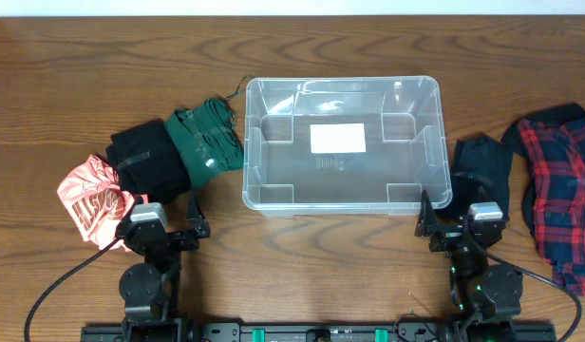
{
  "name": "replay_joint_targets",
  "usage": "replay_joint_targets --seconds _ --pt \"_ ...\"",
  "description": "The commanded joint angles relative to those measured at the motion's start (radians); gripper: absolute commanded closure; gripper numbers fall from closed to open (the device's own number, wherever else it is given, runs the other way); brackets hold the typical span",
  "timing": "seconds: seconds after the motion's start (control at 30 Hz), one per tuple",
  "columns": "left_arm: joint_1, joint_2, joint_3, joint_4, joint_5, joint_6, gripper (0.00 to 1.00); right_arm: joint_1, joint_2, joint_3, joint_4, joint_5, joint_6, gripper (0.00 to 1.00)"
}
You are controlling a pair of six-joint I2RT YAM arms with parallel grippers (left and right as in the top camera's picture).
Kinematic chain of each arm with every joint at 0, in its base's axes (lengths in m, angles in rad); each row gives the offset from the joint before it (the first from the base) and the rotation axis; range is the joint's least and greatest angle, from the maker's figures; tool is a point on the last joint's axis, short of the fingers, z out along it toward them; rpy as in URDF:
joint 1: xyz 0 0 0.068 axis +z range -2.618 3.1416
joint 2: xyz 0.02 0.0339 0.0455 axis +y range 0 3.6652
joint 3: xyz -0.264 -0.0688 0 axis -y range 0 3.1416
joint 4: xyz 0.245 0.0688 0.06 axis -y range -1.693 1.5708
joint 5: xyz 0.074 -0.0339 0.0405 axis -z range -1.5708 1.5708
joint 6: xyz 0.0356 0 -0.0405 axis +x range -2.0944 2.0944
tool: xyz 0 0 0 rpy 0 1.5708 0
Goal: Pack container
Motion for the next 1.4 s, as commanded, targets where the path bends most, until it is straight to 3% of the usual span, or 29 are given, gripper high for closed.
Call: replay_joint_targets --seconds 0.0,0.37,0.53,0.73,0.97,1.2,1.37 --pt "-0.003 -0.006 -0.028 -0.021 -0.008 0.006 0.02 0.009 -0.005 -0.002 -0.004 -0.004 -0.018 0.01" --pt "-0.003 -0.001 -0.002 -0.05 -0.007 0.006 0.02 0.009 -0.005 0.004 -0.004 -0.021 0.075 0.01" --pt "-0.003 0.061 0.14 -0.162 -0.003 0.005 0.02 0.009 -0.005 0.076 -0.024 0.017 0.095 0.01" --pt "-0.003 0.257 0.383 -0.232 -0.004 -0.016 0.02 0.006 0.041 0.258 -0.187 0.162 0.094 0.01" --pt "-0.003 0.561 0.678 -0.398 -0.004 -0.016 0.02 -0.018 0.304 0.525 -0.393 0.232 0.076 0.01" --pt "-0.003 0.793 0.921 -0.692 -0.002 -0.016 0.02 -0.083 0.685 0.851 -0.641 0.256 0.028 0.01" --pt "-0.003 0.871 1.018 -0.803 0.0 -0.016 0.02 -0.19 0.972 1.114 -0.885 0.225 -0.108 0.01"
